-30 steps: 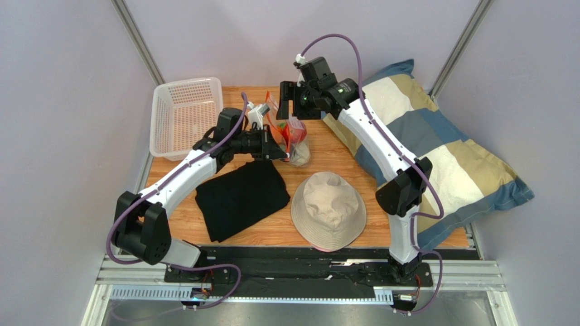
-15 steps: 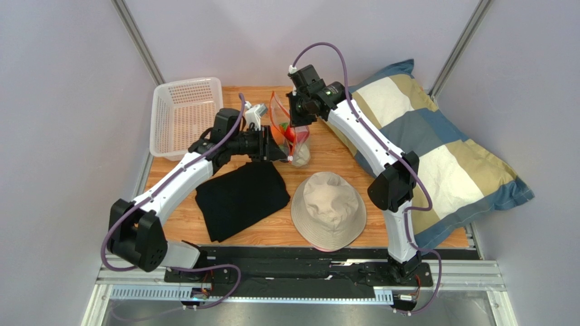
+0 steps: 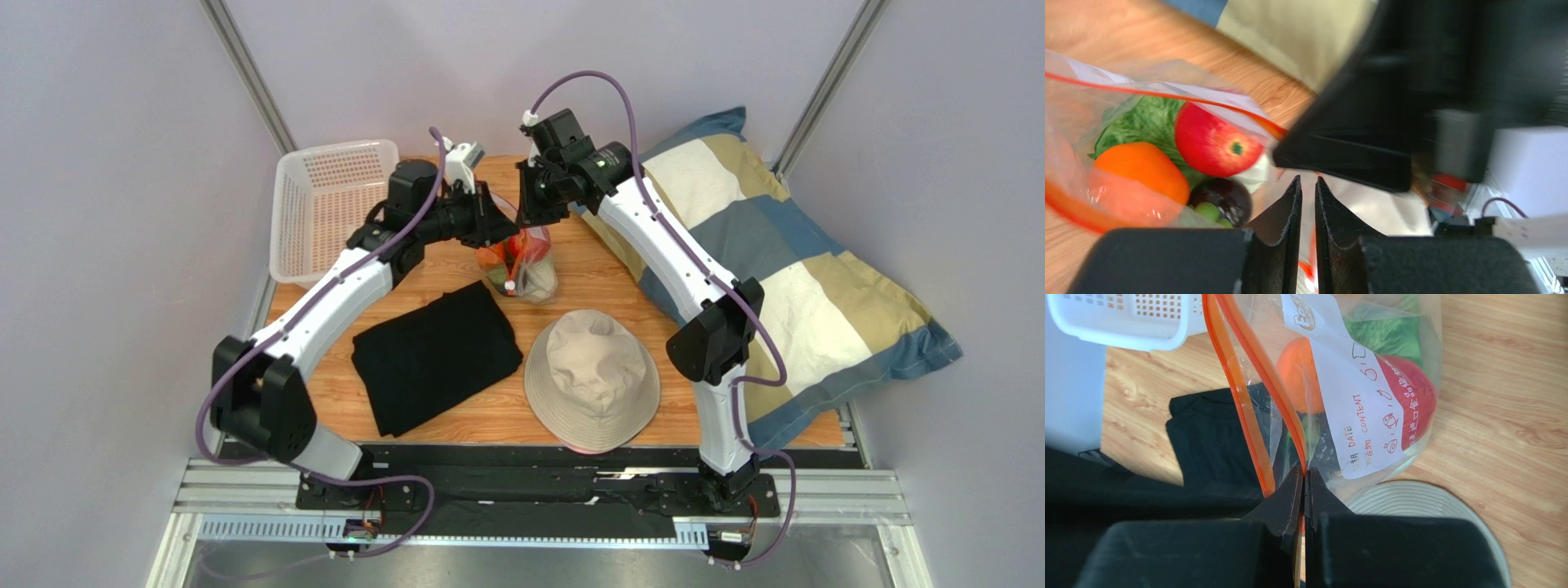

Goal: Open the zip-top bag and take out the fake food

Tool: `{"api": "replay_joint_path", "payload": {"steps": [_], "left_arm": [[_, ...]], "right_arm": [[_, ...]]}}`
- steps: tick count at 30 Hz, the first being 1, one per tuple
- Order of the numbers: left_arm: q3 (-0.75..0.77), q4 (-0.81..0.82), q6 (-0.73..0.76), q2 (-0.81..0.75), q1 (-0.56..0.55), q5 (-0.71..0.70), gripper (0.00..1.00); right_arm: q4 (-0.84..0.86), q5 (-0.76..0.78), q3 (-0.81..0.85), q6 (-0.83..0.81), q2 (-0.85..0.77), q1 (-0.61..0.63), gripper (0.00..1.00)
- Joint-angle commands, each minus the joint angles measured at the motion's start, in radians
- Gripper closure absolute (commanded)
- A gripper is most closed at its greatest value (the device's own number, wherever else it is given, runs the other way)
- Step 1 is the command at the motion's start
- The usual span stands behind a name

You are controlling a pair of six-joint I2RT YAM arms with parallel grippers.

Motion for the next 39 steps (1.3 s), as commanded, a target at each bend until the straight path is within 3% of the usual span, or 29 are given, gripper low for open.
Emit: {"api": "replay_joint_path", "payload": {"steps": [1, 4, 6, 7, 9, 10, 11, 12, 19, 22, 30, 33, 36, 37, 39], "left_arm": [[0.015, 0.080, -0.010, 0.096, 0.008, -0.051, 0.83], [0.005, 0.086, 0.001, 0.123, 0.013, -0.093, 0.83], [-0.008, 0.084, 0.016, 0.128, 0.013, -0.105, 0.74], [-0.008, 0.068, 0.034, 0.130, 0.013, -0.113, 0.56], [-0.024, 0.086, 0.039, 0.133, 0.013, -0.101, 0.40], [-0.035, 0.132, 0.042, 0.131, 0.011, -0.096, 0.12], [-0.047, 0.150, 0.039, 0.134, 0.011, -0.091, 0.02], [-0.060, 0.157, 0.041, 0.143, 0.011, -0.093, 0.01], [-0.098, 0.365, 0.107, 0.218, 0.008, -0.026, 0.01], [-0.101, 0.449, 0.107, 0.266, 0.005, 0.036, 0.08], [-0.040, 0.460, 0.110, 0.412, -0.027, 0.131, 0.09], [-0.008, 0.395, 0.116, 0.452, -0.032, 0.166, 0.08], [-0.061, 0.420, 0.111, 0.430, -0.030, 0.099, 0.25], [-0.069, 0.440, 0.108, 0.423, -0.029, 0.094, 0.48], [-0.051, 0.386, 0.117, 0.386, -0.029, 0.062, 0.73]], "right_arm": [[0.004, -0.084, 0.034, 0.086, -0.055, -0.012, 1.00], [0.019, -0.110, 0.019, 0.105, -0.062, -0.015, 1.00], [0.022, -0.125, 0.017, 0.117, -0.062, -0.015, 1.00], [0.025, -0.128, 0.014, 0.119, -0.061, -0.016, 1.00], [0.029, -0.139, 0.011, 0.125, -0.056, -0.018, 1.00], [0.029, -0.145, 0.006, 0.129, -0.056, -0.018, 1.00], [0.030, -0.159, 0.005, 0.134, -0.052, -0.018, 1.00], [0.032, -0.167, 0.003, 0.148, -0.050, -0.018, 1.00], [0.062, -0.237, 0.003, 0.221, -0.029, -0.029, 1.00], [0.093, -0.280, -0.034, 0.256, -0.027, -0.044, 1.00], [0.091, -0.270, -0.104, 0.229, -0.035, -0.099, 1.00], [0.081, -0.251, -0.116, 0.204, -0.039, -0.113, 1.00], [0.069, -0.240, -0.118, 0.183, -0.044, -0.116, 1.00], [0.064, -0.236, -0.120, 0.172, -0.047, -0.116, 1.00], [0.047, -0.196, -0.126, 0.136, -0.056, -0.119, 1.00]]}}
